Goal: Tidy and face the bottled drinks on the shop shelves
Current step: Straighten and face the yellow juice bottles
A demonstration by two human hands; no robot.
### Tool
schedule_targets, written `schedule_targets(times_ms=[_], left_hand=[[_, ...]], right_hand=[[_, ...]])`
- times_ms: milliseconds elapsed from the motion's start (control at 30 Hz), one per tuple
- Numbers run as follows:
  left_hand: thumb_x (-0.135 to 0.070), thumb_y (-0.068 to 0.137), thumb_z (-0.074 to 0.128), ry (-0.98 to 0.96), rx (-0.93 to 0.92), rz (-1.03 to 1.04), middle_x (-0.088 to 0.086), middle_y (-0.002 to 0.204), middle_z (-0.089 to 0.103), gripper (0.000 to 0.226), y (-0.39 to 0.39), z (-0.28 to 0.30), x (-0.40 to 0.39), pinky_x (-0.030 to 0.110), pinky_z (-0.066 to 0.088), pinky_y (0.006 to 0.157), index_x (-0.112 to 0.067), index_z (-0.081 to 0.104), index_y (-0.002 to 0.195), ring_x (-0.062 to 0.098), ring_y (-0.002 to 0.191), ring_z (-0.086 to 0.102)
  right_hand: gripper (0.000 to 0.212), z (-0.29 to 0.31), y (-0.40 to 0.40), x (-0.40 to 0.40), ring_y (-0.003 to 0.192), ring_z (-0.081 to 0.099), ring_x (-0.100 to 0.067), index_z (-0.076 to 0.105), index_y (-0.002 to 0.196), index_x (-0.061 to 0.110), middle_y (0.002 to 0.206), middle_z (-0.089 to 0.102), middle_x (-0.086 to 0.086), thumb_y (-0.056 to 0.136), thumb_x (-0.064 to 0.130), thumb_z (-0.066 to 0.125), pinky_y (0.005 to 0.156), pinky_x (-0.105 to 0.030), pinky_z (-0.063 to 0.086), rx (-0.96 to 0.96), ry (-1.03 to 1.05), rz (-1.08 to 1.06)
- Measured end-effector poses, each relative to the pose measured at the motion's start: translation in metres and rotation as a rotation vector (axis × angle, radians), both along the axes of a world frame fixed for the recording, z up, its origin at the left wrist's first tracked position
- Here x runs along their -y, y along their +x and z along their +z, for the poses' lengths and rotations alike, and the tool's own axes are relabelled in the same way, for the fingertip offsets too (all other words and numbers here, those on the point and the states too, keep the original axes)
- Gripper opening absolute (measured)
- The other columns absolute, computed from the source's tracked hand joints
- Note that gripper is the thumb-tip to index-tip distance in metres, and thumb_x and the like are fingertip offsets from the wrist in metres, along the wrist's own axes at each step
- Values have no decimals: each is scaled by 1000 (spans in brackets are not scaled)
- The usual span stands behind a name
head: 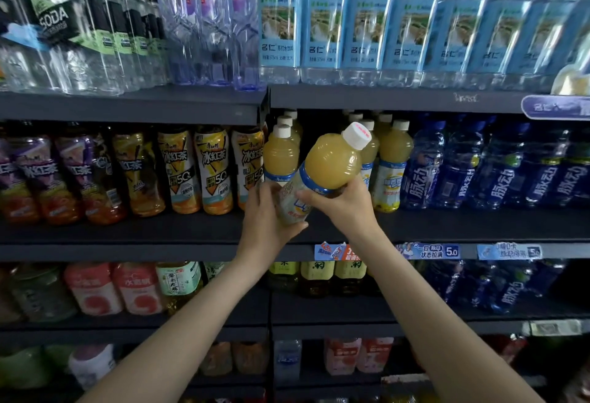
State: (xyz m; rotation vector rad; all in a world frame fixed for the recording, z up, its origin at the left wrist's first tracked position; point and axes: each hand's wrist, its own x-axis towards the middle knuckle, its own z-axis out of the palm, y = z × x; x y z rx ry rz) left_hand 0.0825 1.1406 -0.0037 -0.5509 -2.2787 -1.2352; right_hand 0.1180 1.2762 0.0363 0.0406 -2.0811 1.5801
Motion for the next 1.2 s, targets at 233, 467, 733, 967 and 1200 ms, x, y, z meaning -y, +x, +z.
schedule_targets(times_ms=[233, 467, 733, 967, 1200], left_hand=[[-21, 75, 77, -36, 32, -110, 8, 119, 46, 57, -20, 6, 14, 25, 43, 86, -5, 46, 120, 20, 110, 51], [-25, 80, 72, 8, 111, 36, 9, 124, 49, 58, -43, 3, 26, 19, 37, 88, -6, 42, 126, 22, 117, 48], [-29, 83, 69, -19, 342, -27, 6, 134, 48, 63, -64, 20, 8, 17, 33, 83, -7, 38, 134, 22, 125, 45], [-27, 77, 75, -91, 340, 0, 8, 126, 58, 58, -80, 3, 13, 16, 38, 77, -5, 51, 124, 19, 113, 55], [-29, 70, 80, -77, 278, 3, 9, 117, 64, 56, -92, -6, 16, 25, 46, 82, -4, 56, 115, 19, 105, 60]], right_hand=[[58, 11, 0, -15, 91, 60, -9, 50, 110, 15, 101, 61, 4, 65, 17, 85, 77, -23, 51, -65, 169, -62], [68, -6, -25, -40, 103, 59, -25, 45, 126, 8, 115, 61, -10, 71, 18, 82, 76, -28, 43, 77, 327, -203], [52, -16, -62, -34, 89, 58, -26, 42, 120, 1, 94, 61, -11, 81, 16, 73, 67, -27, 38, 165, 322, -261], [38, -67, -68, -30, 101, 57, -28, 53, 112, 4, 113, 57, -8, 82, 17, 72, 73, -31, 42, 266, 440, -336], [27, -61, -132, -16, 111, 55, -34, 47, 118, 0, 120, 58, -18, 93, 8, 54, 83, -38, 45, 353, 524, -418]])
